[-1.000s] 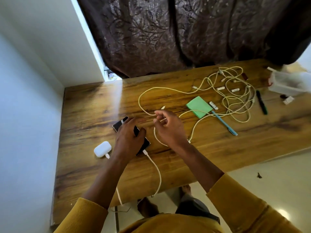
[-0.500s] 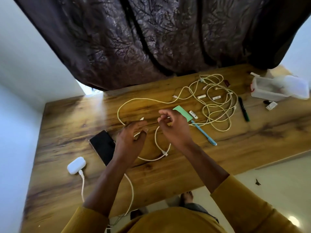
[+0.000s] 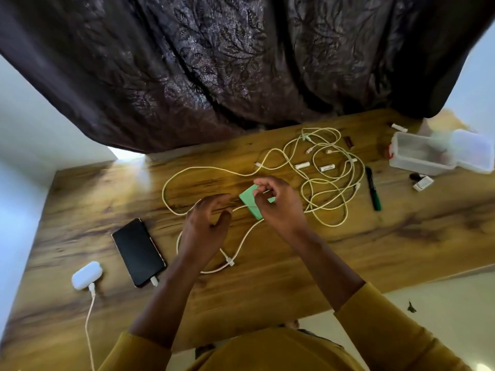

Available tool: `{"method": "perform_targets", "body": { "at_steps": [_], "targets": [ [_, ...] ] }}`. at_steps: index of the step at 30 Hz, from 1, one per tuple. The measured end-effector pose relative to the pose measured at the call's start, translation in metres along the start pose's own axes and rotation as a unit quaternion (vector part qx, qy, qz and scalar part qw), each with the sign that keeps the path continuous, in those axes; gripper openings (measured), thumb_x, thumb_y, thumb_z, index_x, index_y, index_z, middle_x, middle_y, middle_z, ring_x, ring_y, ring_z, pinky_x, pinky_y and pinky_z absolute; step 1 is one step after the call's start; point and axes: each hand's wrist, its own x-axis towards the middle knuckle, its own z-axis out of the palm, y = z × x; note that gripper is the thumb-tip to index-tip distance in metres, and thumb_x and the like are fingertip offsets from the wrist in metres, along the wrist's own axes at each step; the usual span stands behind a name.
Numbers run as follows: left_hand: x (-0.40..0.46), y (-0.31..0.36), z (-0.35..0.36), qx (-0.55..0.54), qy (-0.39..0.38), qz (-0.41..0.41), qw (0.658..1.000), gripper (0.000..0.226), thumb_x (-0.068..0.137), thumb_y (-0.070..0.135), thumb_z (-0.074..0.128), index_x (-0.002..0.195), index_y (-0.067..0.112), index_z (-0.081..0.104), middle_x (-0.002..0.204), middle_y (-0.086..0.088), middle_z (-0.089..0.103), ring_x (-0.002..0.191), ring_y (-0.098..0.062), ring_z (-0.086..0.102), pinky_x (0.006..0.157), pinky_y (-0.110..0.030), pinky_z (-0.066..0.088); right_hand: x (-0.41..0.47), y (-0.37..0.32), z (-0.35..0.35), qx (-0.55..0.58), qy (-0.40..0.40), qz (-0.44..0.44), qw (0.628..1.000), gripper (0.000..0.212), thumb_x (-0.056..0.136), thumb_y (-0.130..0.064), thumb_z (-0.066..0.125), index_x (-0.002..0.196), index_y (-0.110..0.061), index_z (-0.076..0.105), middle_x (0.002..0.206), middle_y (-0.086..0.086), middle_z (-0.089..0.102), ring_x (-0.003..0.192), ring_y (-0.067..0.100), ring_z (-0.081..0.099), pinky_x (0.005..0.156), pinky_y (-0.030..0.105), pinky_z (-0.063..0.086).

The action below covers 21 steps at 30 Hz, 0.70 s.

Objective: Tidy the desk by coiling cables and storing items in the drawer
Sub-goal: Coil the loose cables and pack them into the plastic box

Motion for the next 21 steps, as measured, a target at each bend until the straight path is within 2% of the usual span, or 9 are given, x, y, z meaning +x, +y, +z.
{"method": "perform_targets", "body": {
  "at_steps": [8, 13, 16, 19, 21],
  "targets": [
    [0.008, 0.026, 0.034, 0.009, 0.013, -0.013, 1.000, 0.037, 0.097, 0.022, 0.064, 0.134, 0.026, 0.069, 0.128, 0.013, 0.072, 0.120, -0.003, 0.066, 0.100, -0.036, 0.057, 0.013, 0.021, -0.034, -0.010, -0.008, -0.021, 1.000, 0.031, 0.099, -0.027, 0.066, 0.129, -0.021, 0.069, 0.115, -0.006, 0.073, 0.103, 0.005, 0.067, 0.083, 0.035, 0.062],
    [0.003, 0.033, 0.058, 0.001, 0.023, -0.041, 0.999, 0.046, 0.090, 0.037, 0.059, 0.134, 0.028, 0.068, 0.132, 0.013, 0.071, 0.124, -0.003, 0.064, 0.099, -0.037, 0.058, 0.017, 0.039, -0.056, -0.004, -0.016, -0.020, 1.000, 0.030, 0.098, -0.024, 0.066, 0.127, -0.021, 0.070, 0.115, -0.009, 0.074, 0.104, 0.003, 0.068, 0.085, 0.034, 0.061],
    [-0.004, 0.028, 0.070, -0.018, 0.026, -0.062, 0.998, 0.044, 0.090, 0.036, 0.060, 0.133, 0.029, 0.068, 0.133, 0.012, 0.070, 0.124, -0.003, 0.065, 0.099, -0.039, 0.059, 0.019, 0.052, -0.065, 0.002, -0.025, -0.011, 1.000, 0.028, 0.098, -0.023, 0.066, 0.126, -0.022, 0.070, 0.114, -0.012, 0.074, 0.104, 0.002, 0.067, 0.082, 0.034, 0.062],
    [-0.010, 0.022, 0.076, -0.023, 0.012, -0.071, 0.997, 0.042, 0.094, 0.033, 0.061, 0.136, 0.026, 0.067, 0.133, 0.011, 0.070, 0.123, -0.002, 0.065, 0.099, -0.038, 0.059, 0.021, 0.059, -0.069, -0.015, -0.027, -0.015, 0.999, 0.029, 0.099, -0.025, 0.067, 0.128, -0.021, 0.070, 0.115, -0.011, 0.075, 0.103, 0.000, 0.067, 0.083, 0.026, 0.060],
    [-0.010, 0.018, 0.077, -0.023, 0.010, -0.075, 0.997, 0.042, 0.095, 0.033, 0.062, 0.136, 0.025, 0.067, 0.133, 0.012, 0.070, 0.123, -0.002, 0.065, 0.100, -0.036, 0.058, 0.023, 0.062, -0.069, -0.010, -0.029, -0.012, 0.999, 0.030, 0.098, -0.025, 0.068, 0.128, -0.021, 0.070, 0.113, -0.010, 0.076, 0.102, 0.000, 0.068, 0.084, 0.026, 0.060]
  ]
}}
